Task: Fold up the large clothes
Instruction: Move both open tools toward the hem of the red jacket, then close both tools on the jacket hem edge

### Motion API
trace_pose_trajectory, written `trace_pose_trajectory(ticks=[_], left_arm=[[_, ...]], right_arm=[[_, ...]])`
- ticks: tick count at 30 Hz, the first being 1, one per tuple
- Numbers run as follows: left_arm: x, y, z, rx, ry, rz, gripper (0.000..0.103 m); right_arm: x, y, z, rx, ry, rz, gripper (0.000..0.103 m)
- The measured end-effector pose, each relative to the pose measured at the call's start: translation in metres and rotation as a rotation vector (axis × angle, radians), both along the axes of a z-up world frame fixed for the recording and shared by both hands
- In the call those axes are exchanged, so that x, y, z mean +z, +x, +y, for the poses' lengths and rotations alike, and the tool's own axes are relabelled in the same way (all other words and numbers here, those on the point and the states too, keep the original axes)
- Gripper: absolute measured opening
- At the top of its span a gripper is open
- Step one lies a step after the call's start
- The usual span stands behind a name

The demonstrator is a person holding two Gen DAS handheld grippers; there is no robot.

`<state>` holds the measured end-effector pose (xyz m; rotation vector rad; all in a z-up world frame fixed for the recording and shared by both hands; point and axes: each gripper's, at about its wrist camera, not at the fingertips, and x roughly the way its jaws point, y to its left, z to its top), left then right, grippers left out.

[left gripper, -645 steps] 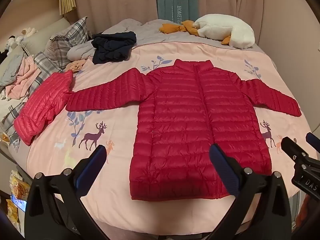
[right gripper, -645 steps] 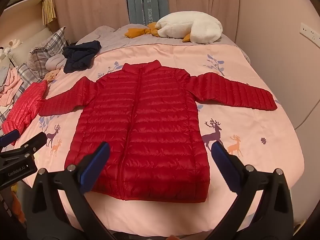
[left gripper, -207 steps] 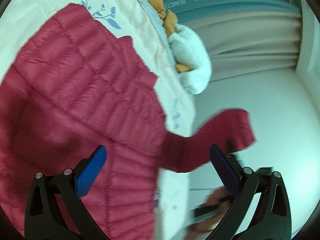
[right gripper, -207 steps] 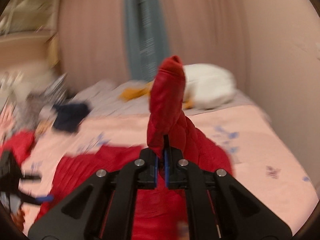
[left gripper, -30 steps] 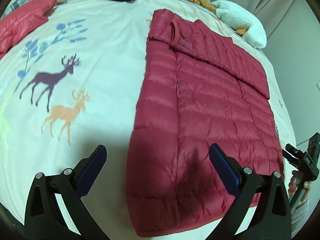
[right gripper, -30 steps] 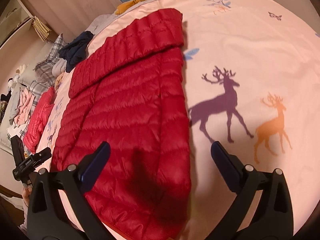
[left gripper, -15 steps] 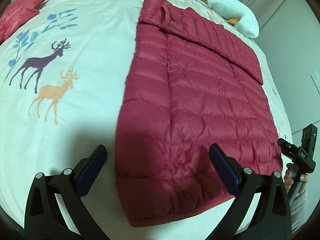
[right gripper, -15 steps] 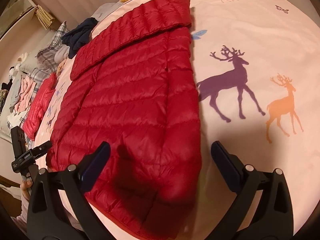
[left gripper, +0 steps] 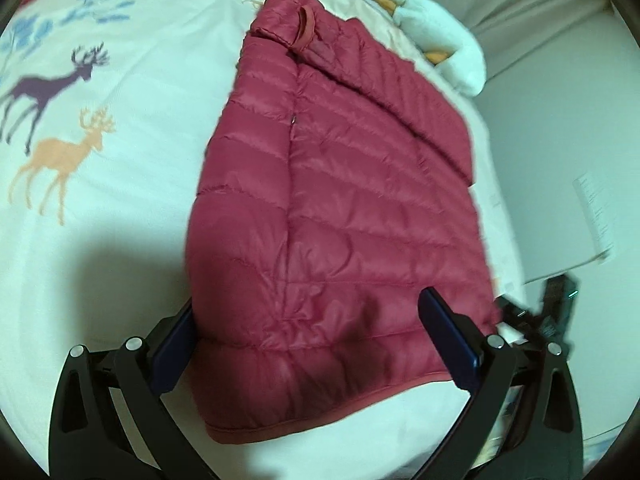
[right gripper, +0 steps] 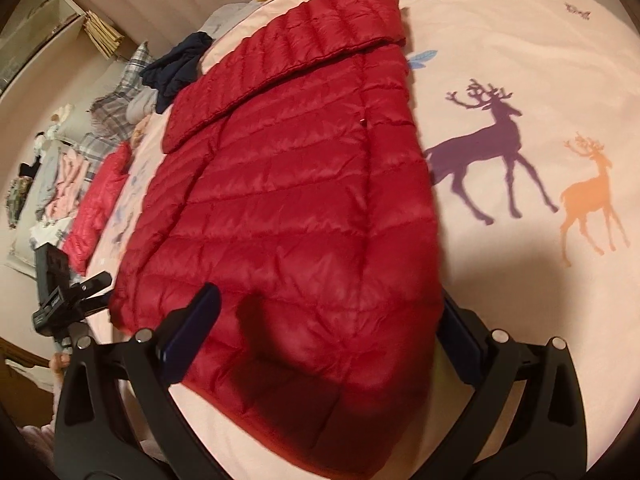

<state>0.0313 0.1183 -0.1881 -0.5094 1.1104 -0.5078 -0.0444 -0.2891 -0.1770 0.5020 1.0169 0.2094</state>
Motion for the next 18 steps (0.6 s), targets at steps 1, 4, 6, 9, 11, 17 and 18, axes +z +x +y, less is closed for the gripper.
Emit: trace_pose_trajectory(ticks=[1, 4, 6, 9, 11, 17, 18], left_arm=[[0.000, 0.001, 0.002, -0.001, -0.029, 0.005, 0.102], [-0.008, 0.007, 0.011, -0.010, -0.166, 0.043, 0.102], [-0.012, 0.010, 0.015, -0.018, -0.221, 0.055, 0.102], [-0.016, 0.015, 0.017, -0.023, -0.303, 0.065, 0.102], [-0.017, 0.019, 0.016, -0.021, -0.324, 0.069, 0.102], [-0.018, 0.035, 0.001, -0.048, -0.375, 0.077, 0.102], [-0.018, 0.037, 0.000, -0.049, -0.373, 0.081, 0.102]], right_arm=[[0.000, -0.001, 0.001, 0.007, 0.024, -0.002, 0.101], [-0.003, -0.001, -0.002, 0.003, 0.095, -0.005, 0.101], [-0.005, 0.000, -0.008, -0.009, 0.163, -0.009, 0.101], [-0.009, 0.005, -0.017, -0.031, 0.283, -0.011, 0.101], [-0.010, 0.010, -0.019, -0.042, 0.323, -0.010, 0.101], [-0.007, 0.028, -0.012, -0.036, 0.354, -0.017, 0.101], [-0.007, 0.031, -0.010, -0.034, 0.354, -0.016, 0.101]])
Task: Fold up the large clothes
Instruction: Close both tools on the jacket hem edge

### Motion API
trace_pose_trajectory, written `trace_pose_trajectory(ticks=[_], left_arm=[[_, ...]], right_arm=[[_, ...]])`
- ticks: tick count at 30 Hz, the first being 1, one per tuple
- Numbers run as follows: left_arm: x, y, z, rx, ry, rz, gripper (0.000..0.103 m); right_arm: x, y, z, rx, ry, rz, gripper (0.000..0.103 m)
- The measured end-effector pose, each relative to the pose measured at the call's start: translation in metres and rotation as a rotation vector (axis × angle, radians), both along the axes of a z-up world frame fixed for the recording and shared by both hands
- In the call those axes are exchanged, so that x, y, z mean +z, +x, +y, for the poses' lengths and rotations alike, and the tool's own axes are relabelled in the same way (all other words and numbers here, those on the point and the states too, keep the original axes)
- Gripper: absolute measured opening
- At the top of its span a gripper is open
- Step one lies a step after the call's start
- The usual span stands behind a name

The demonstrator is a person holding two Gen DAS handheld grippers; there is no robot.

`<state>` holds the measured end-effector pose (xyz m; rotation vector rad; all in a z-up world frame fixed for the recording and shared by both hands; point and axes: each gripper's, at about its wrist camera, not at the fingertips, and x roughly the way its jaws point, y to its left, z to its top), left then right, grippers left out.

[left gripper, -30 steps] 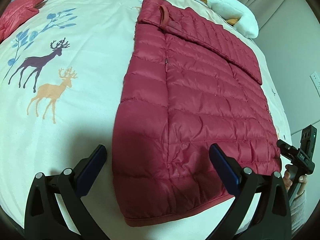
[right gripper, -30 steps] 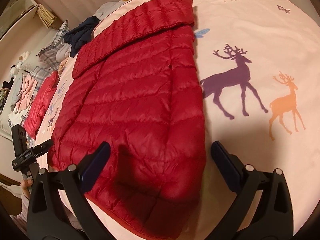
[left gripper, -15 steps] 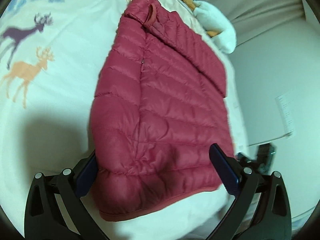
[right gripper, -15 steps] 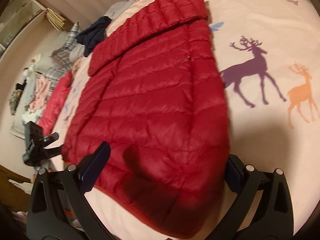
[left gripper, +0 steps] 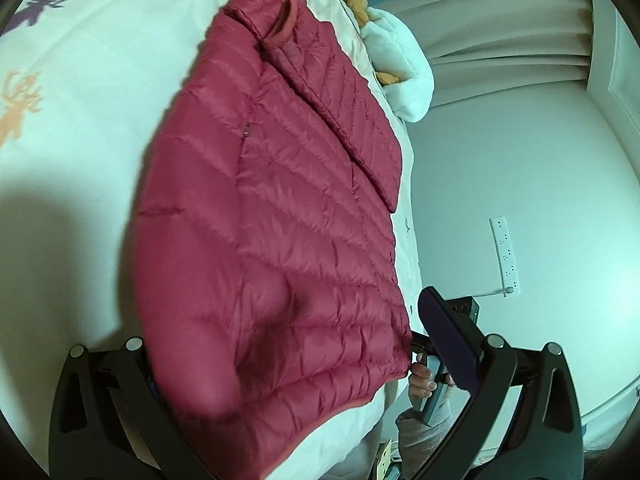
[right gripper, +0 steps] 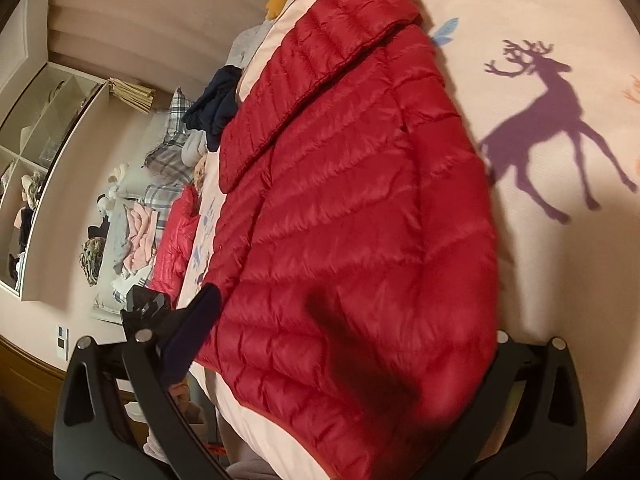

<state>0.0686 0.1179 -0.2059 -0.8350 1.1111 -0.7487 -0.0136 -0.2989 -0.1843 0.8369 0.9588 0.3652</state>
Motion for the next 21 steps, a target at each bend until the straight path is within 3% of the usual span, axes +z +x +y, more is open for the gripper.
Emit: trace_pose_trajectory(ticks=[4, 12, 18, 21], left_arm=[[0.001, -0.003, -0.006, -0.012, 0.010, -0.008, 0.102], [0.000, -0.025, 0.004, -0.030, 0.070, -0.013, 0.102], [-0.004, -0.024, 0.011, 0.015, 0.075, 0.004, 0.100], [-0.004, -0.019, 0.006, 0.041, 0.109, -0.003, 0.094]], right_arm=[[0.001, 0.000, 0.004, 0.017, -0.018, 0.000, 0.101], [-0.005, -0.024, -0.008, 0.022, 0.009, 0.022, 0.090], [-0.004, -0.033, -0.001, 0.027, -0.030, 0.020, 0.088], [-0.006, -0.031, 0.000, 0.006, -0.038, 0.023, 0.078]])
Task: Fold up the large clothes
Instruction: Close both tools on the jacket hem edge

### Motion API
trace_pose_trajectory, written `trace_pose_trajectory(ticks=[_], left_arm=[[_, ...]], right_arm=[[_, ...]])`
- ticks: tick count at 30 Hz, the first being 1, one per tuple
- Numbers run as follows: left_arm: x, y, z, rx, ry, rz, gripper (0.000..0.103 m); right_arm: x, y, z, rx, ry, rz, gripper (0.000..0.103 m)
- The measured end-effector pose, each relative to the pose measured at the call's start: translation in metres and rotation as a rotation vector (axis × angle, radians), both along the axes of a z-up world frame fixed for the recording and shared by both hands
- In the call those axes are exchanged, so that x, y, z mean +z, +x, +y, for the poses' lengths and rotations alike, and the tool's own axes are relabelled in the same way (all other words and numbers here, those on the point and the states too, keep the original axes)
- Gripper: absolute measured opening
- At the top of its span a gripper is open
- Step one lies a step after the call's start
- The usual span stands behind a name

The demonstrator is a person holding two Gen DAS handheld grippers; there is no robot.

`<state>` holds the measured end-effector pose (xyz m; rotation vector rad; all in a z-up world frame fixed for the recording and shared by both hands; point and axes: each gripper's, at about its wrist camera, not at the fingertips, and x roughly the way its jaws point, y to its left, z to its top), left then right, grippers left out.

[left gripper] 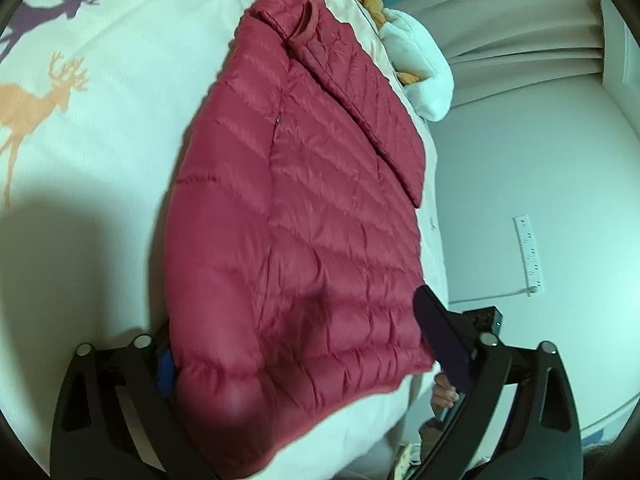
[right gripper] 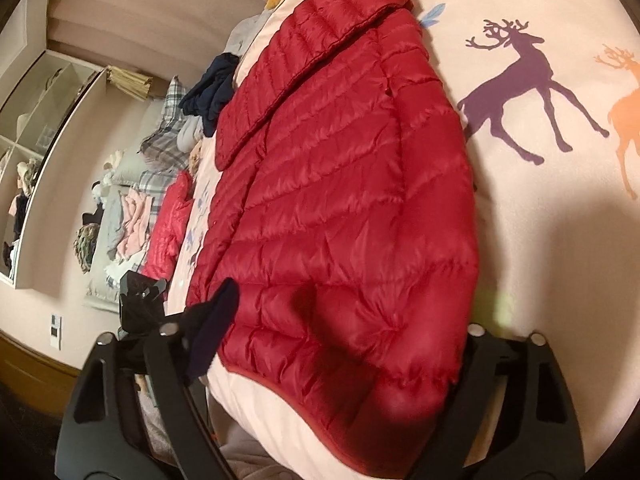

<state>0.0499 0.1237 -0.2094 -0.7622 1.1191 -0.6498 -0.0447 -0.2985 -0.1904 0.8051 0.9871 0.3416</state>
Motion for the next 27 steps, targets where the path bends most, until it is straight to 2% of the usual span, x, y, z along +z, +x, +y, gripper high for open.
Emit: trace_pose_trajectory(ticks=[2, 8, 10, 14, 16, 19, 27], left_arm=[[-0.001, 0.002, -0.002, 0.006, 0.014, -0.002, 0.085], [-0.004, 0.006, -0.006, 0.014, 0.052, 0.009, 0.060], [-0.007, 0.005, -0.004, 0.020, 0.074, 0.018, 0.047], [-0.011, 0.005, 0.002, 0.047, 0.079, 0.031, 0.034], [-0.011, 0.003, 0.004, 0.055, 0.079, 0.025, 0.024], [-0.003, 0.002, 0.004, 0.064, 0.090, -0.010, 0.016], [0.035, -0.008, -0.004, 0.080, 0.158, -0.148, 0.014]], right_arm=[[-0.002, 0.001, 0.002, -0.004, -0.008, -0.001, 0.067], [-0.006, 0.002, 0.007, -0.014, -0.031, -0.006, 0.043], [-0.005, 0.001, 0.007, -0.016, -0.046, -0.013, 0.034], [0.000, -0.001, 0.011, -0.018, -0.075, -0.041, 0.023], [0.005, -0.002, 0.013, -0.019, -0.090, -0.062, 0.020], [0.015, -0.003, 0.018, -0.012, -0.122, -0.107, 0.018], [0.036, -0.005, 0.028, 0.001, -0.150, -0.188, 0.016]])
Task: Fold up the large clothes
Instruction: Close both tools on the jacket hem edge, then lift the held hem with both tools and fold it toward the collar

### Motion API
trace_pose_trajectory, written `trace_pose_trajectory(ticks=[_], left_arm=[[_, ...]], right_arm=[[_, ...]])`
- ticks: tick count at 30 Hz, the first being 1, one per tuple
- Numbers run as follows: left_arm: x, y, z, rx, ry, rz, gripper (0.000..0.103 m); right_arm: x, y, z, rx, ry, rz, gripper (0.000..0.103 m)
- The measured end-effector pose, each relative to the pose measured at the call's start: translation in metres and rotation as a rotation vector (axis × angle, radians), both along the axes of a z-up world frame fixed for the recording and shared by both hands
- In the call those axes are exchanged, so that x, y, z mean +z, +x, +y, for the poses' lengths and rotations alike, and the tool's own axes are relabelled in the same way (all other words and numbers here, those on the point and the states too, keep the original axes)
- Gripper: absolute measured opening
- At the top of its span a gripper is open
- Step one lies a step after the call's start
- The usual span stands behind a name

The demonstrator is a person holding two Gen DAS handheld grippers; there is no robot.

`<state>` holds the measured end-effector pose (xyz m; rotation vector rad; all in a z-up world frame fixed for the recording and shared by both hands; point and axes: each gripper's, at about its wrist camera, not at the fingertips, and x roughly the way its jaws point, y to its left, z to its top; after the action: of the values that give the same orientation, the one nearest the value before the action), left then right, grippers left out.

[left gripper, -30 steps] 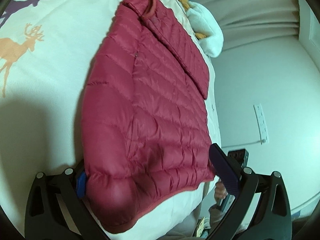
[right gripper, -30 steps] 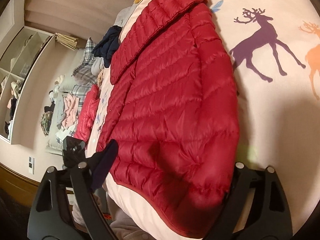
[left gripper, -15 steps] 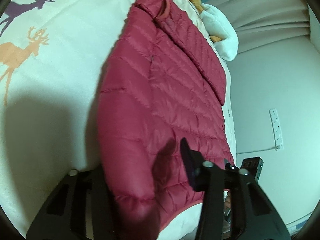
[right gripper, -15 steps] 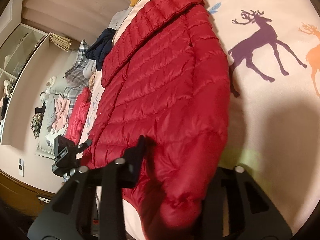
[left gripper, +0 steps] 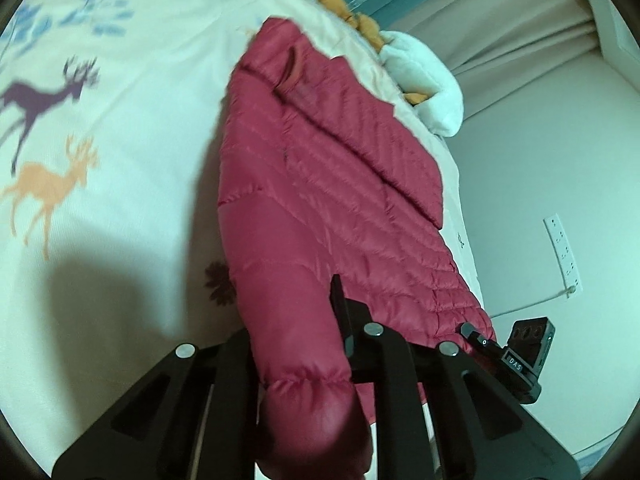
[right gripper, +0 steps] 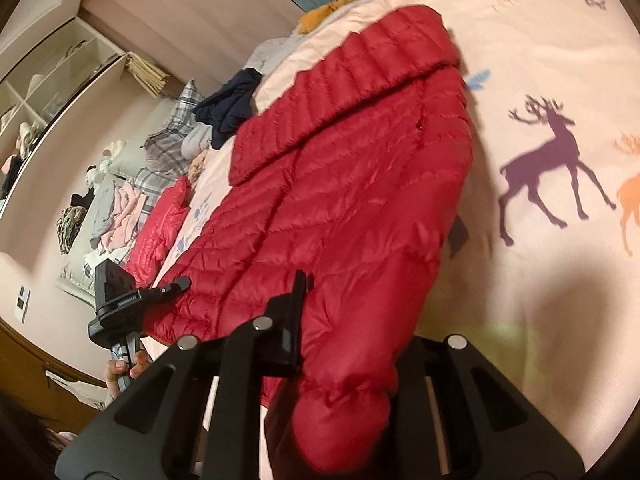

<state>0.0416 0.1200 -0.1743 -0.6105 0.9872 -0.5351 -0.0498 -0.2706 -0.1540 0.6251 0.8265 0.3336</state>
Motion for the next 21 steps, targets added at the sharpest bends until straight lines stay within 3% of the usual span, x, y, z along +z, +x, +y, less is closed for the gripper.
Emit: trace_pose_trajectory(ticks=[21], left_arm=[[0.054, -0.025, -0.011, -0.057, 0.050, -0.177, 0.014]], right_arm=[[0.048, -0.012, -0.001, 0.068, 0.016, -0.155, 0.014]])
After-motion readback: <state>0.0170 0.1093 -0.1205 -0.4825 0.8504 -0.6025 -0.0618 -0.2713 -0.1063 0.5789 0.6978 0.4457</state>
